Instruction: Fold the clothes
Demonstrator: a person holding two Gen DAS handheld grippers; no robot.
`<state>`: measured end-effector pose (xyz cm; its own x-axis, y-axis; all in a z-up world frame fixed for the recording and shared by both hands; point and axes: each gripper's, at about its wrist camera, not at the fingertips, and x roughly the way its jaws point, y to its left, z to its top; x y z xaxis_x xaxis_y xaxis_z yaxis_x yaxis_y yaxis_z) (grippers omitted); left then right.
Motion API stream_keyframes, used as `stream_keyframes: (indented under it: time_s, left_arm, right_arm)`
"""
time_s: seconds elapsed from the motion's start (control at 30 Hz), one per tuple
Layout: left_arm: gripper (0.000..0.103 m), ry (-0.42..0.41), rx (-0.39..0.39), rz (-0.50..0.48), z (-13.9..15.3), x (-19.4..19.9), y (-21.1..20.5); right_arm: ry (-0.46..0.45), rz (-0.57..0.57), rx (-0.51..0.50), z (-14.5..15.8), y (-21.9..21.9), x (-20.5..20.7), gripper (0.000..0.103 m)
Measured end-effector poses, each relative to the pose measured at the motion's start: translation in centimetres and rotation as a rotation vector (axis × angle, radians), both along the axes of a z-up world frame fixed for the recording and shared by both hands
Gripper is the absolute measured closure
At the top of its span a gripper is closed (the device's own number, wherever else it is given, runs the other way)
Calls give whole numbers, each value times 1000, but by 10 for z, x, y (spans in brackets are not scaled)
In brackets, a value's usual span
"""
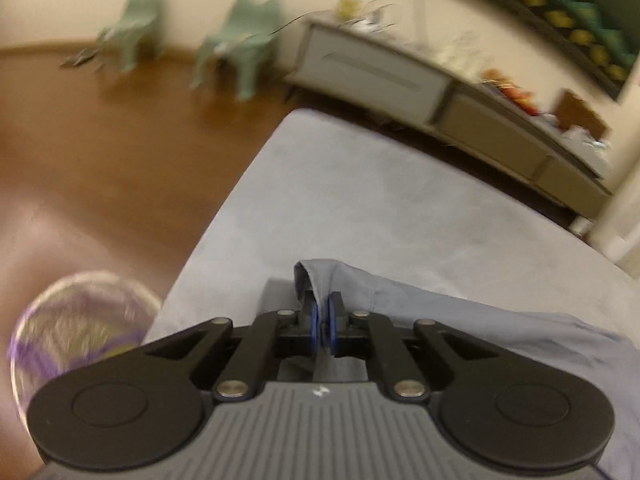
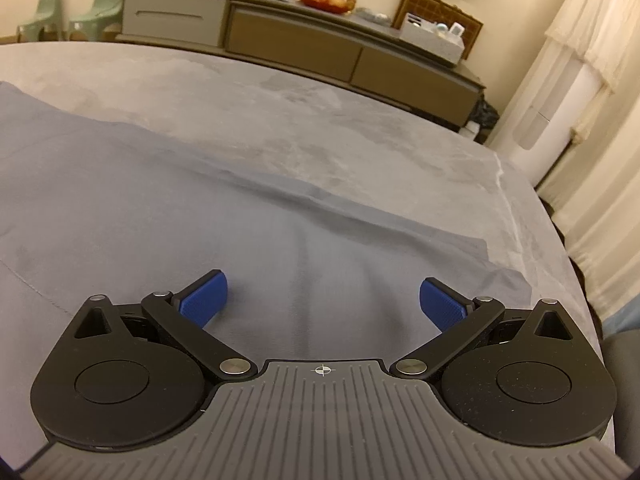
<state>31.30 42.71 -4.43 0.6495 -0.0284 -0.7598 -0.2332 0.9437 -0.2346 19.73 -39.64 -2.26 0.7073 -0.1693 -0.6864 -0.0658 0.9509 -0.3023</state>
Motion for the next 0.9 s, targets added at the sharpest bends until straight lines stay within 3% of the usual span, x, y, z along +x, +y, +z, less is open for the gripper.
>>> stream_keyframes:
  time_s: [0.1, 0.2, 0.27, 0.33, 0.47, 0.5, 0.6, 0.63, 0.73, 0.77, 0.9]
  left_arm:
    - [85, 2, 101, 78, 4, 2, -11]
    - [83, -36, 202, 117, 24, -9, -22]
    - [83, -91, 202, 92, 39, -22, -27]
    - [83, -106, 209, 44, 44, -28, -35]
    - [87, -36, 332, -44, 33, -13, -50]
    - [90, 4, 381, -20, 25, -5, -51]
    - [89, 124, 503, 97, 2, 14, -44]
    - [88, 127, 512, 131, 1, 13, -42]
    - [82, 29, 425, 218, 22, -11, -38]
    - [76, -11, 387, 240, 32, -24, -41]
    - [69, -143, 286, 242, 68, -74, -66]
  right_arm:
    - [9, -12, -1, 1, 0, 2, 2]
    - [-22, -47, 11, 15, -3, 5, 19]
    - [-79, -83, 46, 29, -12, 3, 14]
    - [-81, -109, 29, 29, -22, 4, 13]
    - [-17, -140, -15, 9, -46, 15, 17]
    - [-9, -152, -12, 3, -55, 18, 14]
    - [-56, -275, 66, 14, -91, 18, 28]
    - [-95, -316, 108, 23, -105, 12, 22]
    - [-179, -410, 185, 43, -144, -9, 17]
    - [-179, -418, 192, 44, -151, -12, 16]
    - [-134, -354, 279, 34, -174, -19, 16]
